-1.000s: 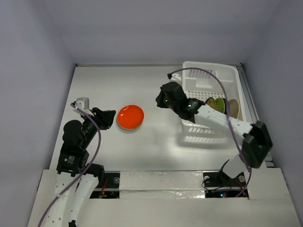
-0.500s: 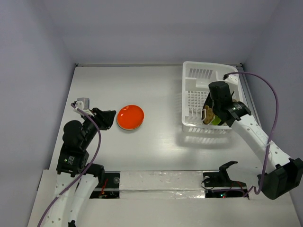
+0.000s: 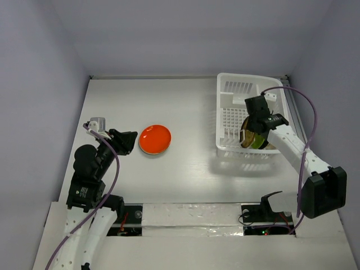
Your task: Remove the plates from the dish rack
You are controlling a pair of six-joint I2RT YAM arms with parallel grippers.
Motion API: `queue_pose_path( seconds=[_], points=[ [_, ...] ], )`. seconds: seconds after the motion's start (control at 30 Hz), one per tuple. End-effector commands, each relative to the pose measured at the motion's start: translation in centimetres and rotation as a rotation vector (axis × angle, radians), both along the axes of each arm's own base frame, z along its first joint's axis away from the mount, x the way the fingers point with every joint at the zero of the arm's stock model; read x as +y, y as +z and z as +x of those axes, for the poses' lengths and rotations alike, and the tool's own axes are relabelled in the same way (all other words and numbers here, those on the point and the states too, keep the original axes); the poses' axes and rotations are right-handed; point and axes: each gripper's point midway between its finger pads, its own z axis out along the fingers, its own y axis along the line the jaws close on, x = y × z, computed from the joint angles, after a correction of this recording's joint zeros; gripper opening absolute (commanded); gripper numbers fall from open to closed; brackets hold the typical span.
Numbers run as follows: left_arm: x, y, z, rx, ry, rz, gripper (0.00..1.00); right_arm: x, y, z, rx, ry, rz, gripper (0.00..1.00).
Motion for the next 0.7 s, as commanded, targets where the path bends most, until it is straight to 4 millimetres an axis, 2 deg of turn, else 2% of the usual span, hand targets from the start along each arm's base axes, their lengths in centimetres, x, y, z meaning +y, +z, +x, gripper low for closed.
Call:
queue_pose_path(
  seconds=[0.0,0.17,0.2,0.27,0.33,0.43,0.47,0.67],
  points=[
    [-0.3,1.4,-0.2,-0.054,-0.014,-0.009,0.27,0.4,0.4,0.9,-0.027,0.02,0.007,0.39],
    [-0.3,1.5,-0.2,-0.056,-0.013,-0.008,0.27,0.3,0.2,1.1,-0.007,0.02,-0.013,0.25],
    [-0.2,1.5,-0.2,-0.057,-0.011,-0.01,0.27,0.2,0.1,1.0,0.001,0.023,-0.016,0.18],
    [-0.2,1.6,-0.3,-0.059,-0.01,-0.01,0.27,0.1,0.6,1.0,-0.007,0.029,-0.023,0.13],
    [-0.1,1.7,-0.4,-0.065,-0.008,-0.011,0.27,-0.1,1.1,0.6,-0.003,0.033,-0.032,0.01],
    [-0.1,1.8,-0.4,-0.068,-0.007,-0.01,0.27,-0.4,2.5,-0.1,-0.014,0.042,-0.044,0.0],
    [-0.1,1.7,-0.4,-0.066,-0.007,-0.012,0.27,-0.6,3.5,-0.2,-0.032,0.044,-0.049,0.0],
    [-0.1,1.9,-0.5,-0.074,-0.008,-0.013,0.27,-0.4,5.6,-1.7,0.001,0.091,-0.17,0.0]
  ],
)
